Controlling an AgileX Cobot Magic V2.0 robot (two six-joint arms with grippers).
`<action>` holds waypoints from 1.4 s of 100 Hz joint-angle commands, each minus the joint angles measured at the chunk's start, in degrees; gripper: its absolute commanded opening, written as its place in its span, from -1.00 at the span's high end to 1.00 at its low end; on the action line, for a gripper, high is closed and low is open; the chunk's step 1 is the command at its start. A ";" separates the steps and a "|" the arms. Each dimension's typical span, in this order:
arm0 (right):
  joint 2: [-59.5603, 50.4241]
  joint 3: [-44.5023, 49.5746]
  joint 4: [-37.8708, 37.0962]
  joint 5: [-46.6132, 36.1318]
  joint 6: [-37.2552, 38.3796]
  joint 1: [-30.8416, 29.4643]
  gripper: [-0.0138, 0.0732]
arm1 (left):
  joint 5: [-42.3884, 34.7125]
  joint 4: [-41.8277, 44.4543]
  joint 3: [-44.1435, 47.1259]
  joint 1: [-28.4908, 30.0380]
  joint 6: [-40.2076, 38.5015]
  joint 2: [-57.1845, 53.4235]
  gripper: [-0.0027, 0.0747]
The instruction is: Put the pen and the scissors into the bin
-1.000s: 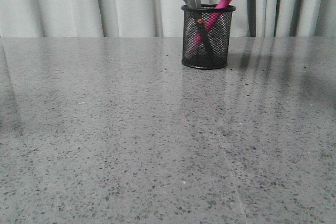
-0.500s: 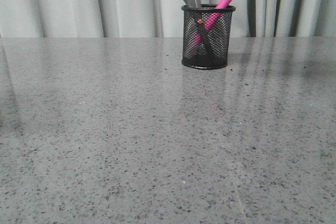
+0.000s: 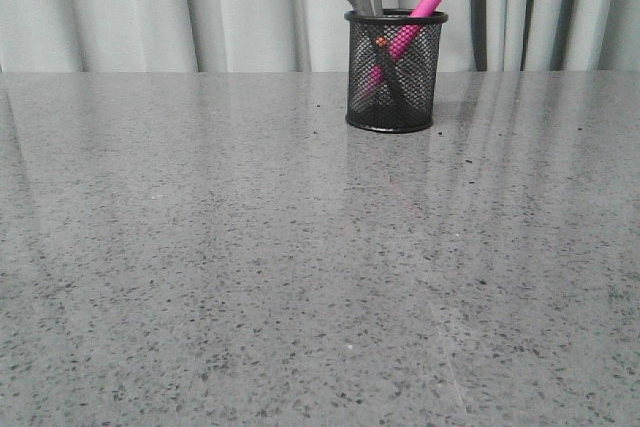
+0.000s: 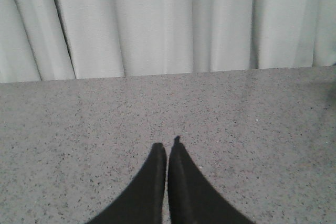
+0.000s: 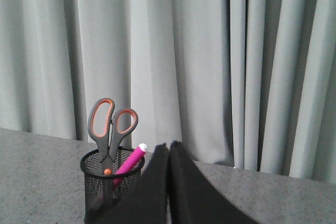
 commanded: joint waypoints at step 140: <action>-20.04 13.57 -0.54 -1.82 -0.69 -0.51 0.86 | -2.68 -6.65 5.43 0.14 -0.11 -17.16 0.98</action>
